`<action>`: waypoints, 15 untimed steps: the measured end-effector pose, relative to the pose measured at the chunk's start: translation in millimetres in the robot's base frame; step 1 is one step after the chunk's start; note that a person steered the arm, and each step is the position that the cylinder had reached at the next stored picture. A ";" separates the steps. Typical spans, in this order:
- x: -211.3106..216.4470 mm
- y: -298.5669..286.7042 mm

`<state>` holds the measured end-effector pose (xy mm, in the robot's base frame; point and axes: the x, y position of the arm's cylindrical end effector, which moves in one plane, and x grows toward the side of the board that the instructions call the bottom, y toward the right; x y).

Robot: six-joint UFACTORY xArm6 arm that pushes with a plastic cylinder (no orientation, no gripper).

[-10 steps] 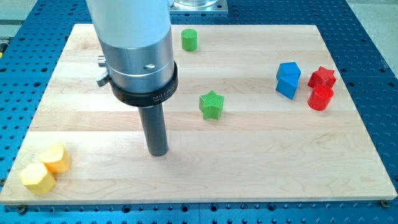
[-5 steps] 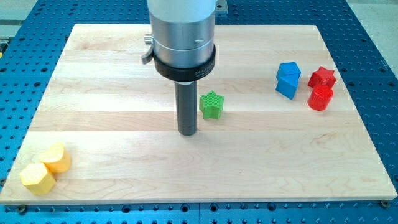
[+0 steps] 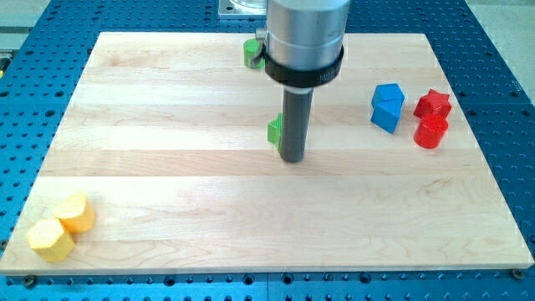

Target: Place the green star at the center left of the board

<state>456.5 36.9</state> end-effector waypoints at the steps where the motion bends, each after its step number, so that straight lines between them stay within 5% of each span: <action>1: -37.1 -1.9; 4: -103.8 9.1; 9: -102.2 -151.9; 12: -60.9 -119.6; 15: -47.2 -235.1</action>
<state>409.2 -198.1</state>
